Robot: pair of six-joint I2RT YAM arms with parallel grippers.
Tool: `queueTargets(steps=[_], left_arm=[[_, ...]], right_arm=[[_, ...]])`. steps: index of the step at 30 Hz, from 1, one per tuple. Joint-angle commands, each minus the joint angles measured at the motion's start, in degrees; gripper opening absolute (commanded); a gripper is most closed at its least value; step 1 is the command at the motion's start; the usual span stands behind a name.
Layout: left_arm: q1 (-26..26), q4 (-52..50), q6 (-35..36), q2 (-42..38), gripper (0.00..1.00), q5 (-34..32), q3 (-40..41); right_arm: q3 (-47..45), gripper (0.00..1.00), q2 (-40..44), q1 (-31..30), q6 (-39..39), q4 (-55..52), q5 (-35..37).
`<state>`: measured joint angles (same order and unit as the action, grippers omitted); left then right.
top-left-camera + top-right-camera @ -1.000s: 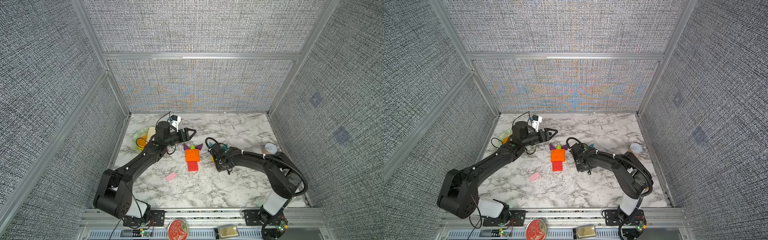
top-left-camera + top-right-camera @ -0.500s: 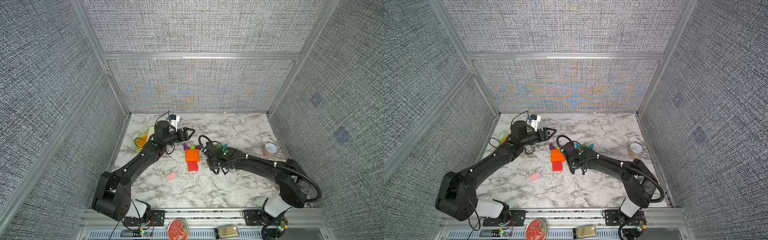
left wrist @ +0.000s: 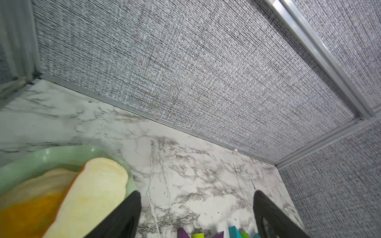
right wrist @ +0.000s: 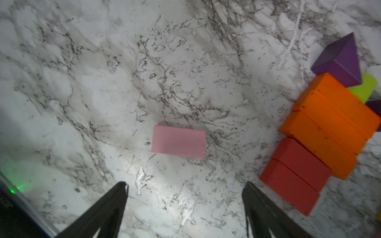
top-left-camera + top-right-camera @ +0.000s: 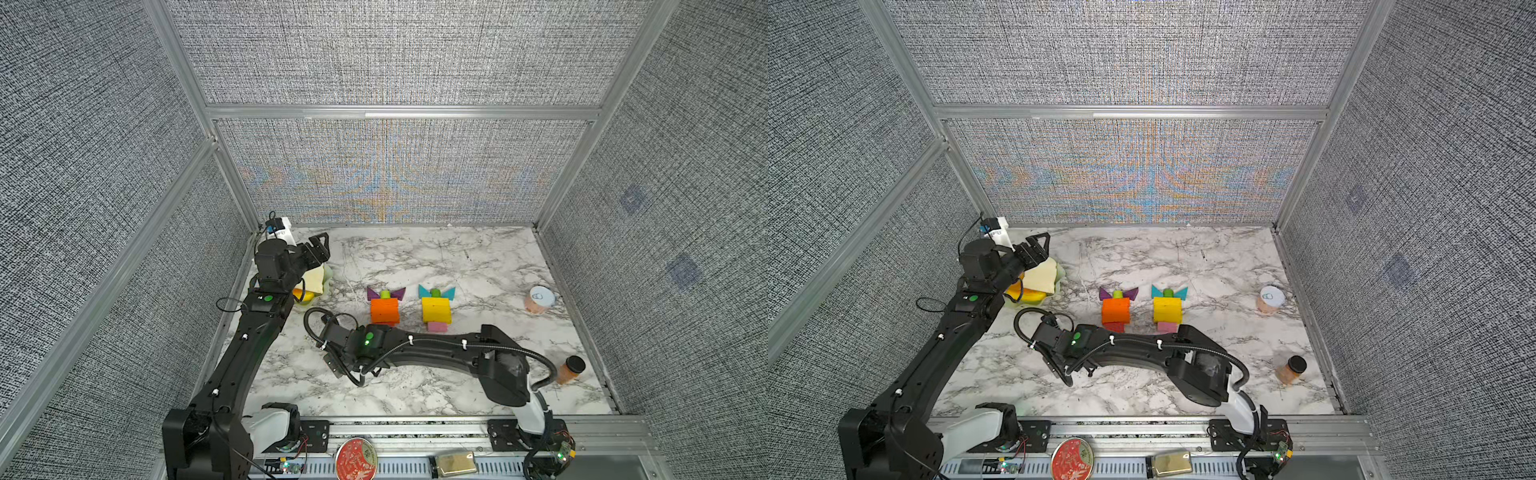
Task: Assemble a carrot with building blocks
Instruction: Pick up the building block from the center of the board.
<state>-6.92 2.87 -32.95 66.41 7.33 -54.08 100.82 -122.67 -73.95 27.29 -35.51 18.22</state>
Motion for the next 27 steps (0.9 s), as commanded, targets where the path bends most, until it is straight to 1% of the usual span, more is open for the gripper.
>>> queueTargets(steps=[1, 4, 6, 10, 12, 15, 17, 20, 27], left_arm=[[1.13, -0.68, 0.73, -0.56, 0.9, -5.04, 0.12], [2.02, -0.55, -0.01, -0.21, 0.92, -4.51, 0.16], [2.37, -0.67, -0.29, 0.09, 0.92, -3.76, 0.12], [2.94, -0.26, -0.8, 0.03, 0.92, -3.0, 0.34], [3.04, 0.32, -1.04, 0.05, 0.92, -2.21, 0.57], [3.22, 0.7, -1.41, 0.45, 0.92, -0.91, 0.65], [3.28, 0.78, -1.59, 0.61, 0.92, -0.36, 0.65], [3.36, 1.13, -1.85, 0.74, 0.92, 0.33, 0.74], [3.56, 1.7, -2.29, 1.26, 0.91, 1.95, 0.82]], right_arm=[[2.58, 0.93, -2.43, 0.38, 4.61, -2.18, 2.07], [3.74, 0.94, -4.31, 0.74, 6.38, -1.86, 1.42], [4.48, 0.95, -5.9, 0.86, 6.78, -1.3, -0.27], [5.9, 0.95, -8.79, 0.9, 8.03, -2.21, -0.99], [5.36, 0.92, -9.31, 0.91, 7.87, -1.37, -1.95], [5.28, 0.86, -9.97, 1.08, 7.82, -1.01, -2.62], [4.72, 0.81, -10.29, 1.28, 7.87, -0.5, -2.21], [3.41, 0.74, -10.39, 2.03, 7.75, 1.75, -3.62], [2.97, 0.73, -11.18, 2.6, 7.29, 2.85, -3.64]])
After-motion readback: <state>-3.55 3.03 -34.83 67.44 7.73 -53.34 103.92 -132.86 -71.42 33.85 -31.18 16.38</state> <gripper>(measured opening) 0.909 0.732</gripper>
